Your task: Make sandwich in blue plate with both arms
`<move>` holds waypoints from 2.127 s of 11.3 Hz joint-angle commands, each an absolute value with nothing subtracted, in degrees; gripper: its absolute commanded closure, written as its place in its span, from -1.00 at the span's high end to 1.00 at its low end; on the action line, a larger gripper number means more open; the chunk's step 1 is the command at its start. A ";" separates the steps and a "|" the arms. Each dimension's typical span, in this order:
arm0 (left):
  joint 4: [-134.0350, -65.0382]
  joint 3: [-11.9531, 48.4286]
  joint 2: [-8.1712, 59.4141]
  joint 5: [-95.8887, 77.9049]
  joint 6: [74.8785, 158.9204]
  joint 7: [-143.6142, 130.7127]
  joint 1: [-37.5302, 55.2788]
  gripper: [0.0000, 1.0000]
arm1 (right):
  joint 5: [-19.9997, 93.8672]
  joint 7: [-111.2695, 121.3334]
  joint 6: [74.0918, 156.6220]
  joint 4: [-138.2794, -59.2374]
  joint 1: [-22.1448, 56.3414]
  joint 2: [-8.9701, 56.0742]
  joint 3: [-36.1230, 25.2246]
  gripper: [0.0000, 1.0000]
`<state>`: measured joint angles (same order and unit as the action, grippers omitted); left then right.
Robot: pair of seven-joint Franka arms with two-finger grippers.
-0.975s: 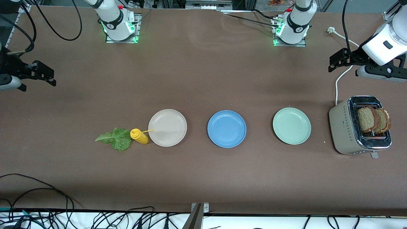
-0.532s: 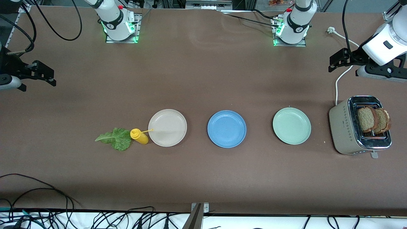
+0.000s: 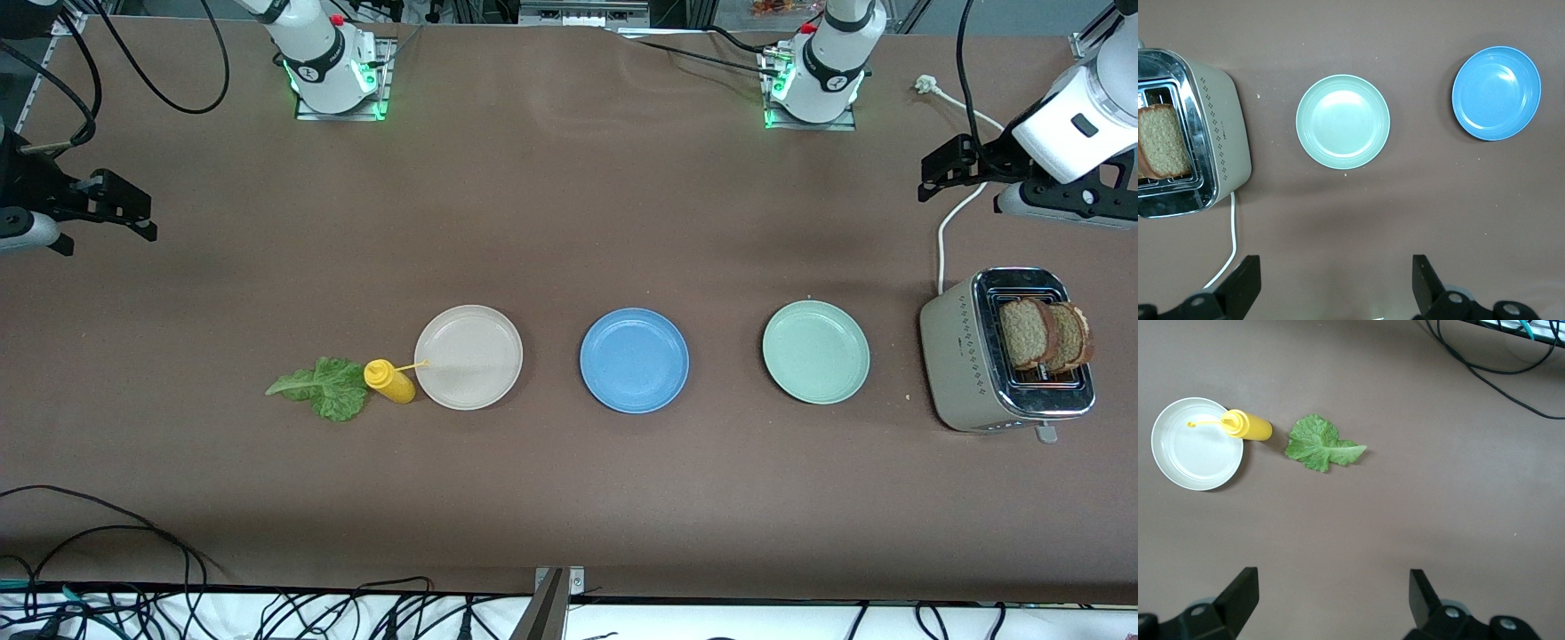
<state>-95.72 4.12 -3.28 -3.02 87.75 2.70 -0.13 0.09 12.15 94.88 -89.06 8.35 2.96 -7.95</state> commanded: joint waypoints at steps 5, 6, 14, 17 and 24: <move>-93.87 4.31 -2.12 -2.81 86.48 4.13 -0.26 1.00 | 0.00 12.30 93.78 -88.33 8.09 2.99 -7.91 1.00; -93.26 4.31 -1.59 -2.64 86.57 3.96 0.26 1.00 | 0.00 12.30 93.78 -88.33 8.09 2.99 -7.91 1.00; -89.56 4.39 0.97 -2.72 86.48 3.78 0.44 1.00 | 0.00 12.30 93.78 -88.33 8.09 2.99 -7.91 1.00; -89.56 4.39 0.88 -2.72 86.48 3.78 0.53 1.00 | 0.00 12.30 93.78 -88.33 8.09 2.99 -7.91 1.00; -89.38 4.39 0.88 -2.64 86.57 3.96 -0.17 1.00 | 0.00 12.30 93.78 -88.42 8.00 2.99 -7.91 1.00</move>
<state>-91.39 4.44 -0.01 -3.02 87.67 2.70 0.14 0.09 12.15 94.88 -89.06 8.30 3.01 -7.98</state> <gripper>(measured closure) 0.000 0.000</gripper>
